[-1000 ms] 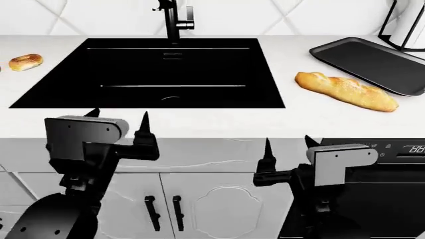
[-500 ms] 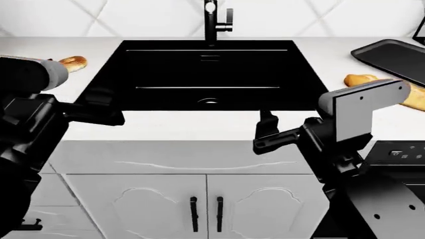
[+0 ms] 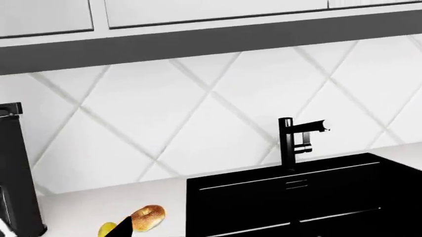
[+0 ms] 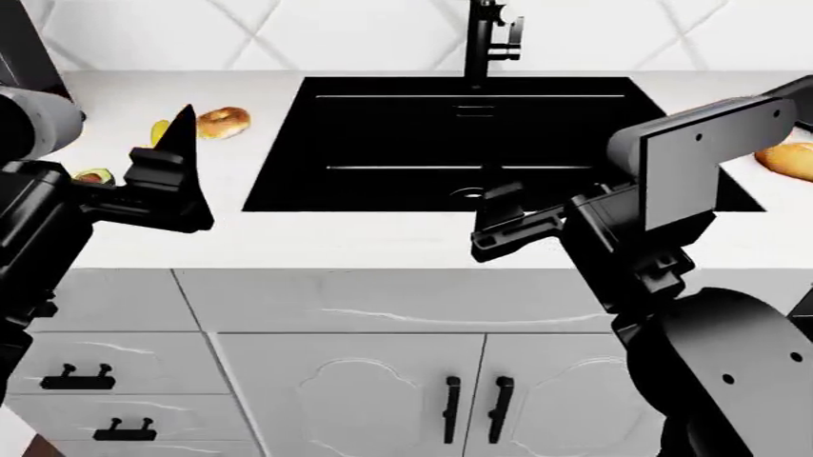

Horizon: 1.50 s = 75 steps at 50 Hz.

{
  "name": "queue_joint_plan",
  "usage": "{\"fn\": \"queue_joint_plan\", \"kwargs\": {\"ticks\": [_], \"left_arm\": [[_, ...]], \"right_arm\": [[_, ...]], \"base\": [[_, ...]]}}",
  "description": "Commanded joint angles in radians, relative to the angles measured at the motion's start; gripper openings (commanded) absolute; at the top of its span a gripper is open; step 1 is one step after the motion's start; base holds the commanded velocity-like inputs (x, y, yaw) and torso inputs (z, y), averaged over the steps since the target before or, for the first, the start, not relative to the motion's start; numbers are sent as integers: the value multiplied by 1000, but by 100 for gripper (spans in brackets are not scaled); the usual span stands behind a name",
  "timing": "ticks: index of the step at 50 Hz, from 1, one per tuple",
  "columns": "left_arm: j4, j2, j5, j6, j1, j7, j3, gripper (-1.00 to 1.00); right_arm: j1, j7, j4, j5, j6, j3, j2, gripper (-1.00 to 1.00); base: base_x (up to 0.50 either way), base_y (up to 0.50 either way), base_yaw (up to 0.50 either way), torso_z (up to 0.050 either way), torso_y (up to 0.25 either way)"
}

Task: Pick up the fruits and vegetables and place them in the sink. Turn on the sink faucet to wash them. Then turn the sink off and put them in the tray.

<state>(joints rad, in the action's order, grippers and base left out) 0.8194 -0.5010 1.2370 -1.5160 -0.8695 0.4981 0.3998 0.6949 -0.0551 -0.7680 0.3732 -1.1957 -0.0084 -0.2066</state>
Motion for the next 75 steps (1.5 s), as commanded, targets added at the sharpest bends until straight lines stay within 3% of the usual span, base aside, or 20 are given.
{"fn": "queue_joint_plan", "kwargs": {"ticks": [1,9,42,52,75], "left_arm": [[-7,-30,65,20,-8,44,-7,100],[0,-35,61,45,7,44,-34,100],[28,-59,-10,138,78,-5,-160,100],[16,-69,-25,125,73,28,-201,100],[38,-92,100,119,68,50,-221,100]], "right_arm": [[22,-3,21,7,13,-9,-5,100],[35,-6,18,29,-15,9,-3,100],[40,-39,6,102,-68,1,-31,100],[38,-55,5,128,-76,-2,-34,100],[83,-55,-21,173,-126,5,-50,100]], "base": [[0,500,0,50,0],[0,500,0,50,0],[11,32,470,50,0],[458,162,0,26,0],[485,105,19,0,0]]}}
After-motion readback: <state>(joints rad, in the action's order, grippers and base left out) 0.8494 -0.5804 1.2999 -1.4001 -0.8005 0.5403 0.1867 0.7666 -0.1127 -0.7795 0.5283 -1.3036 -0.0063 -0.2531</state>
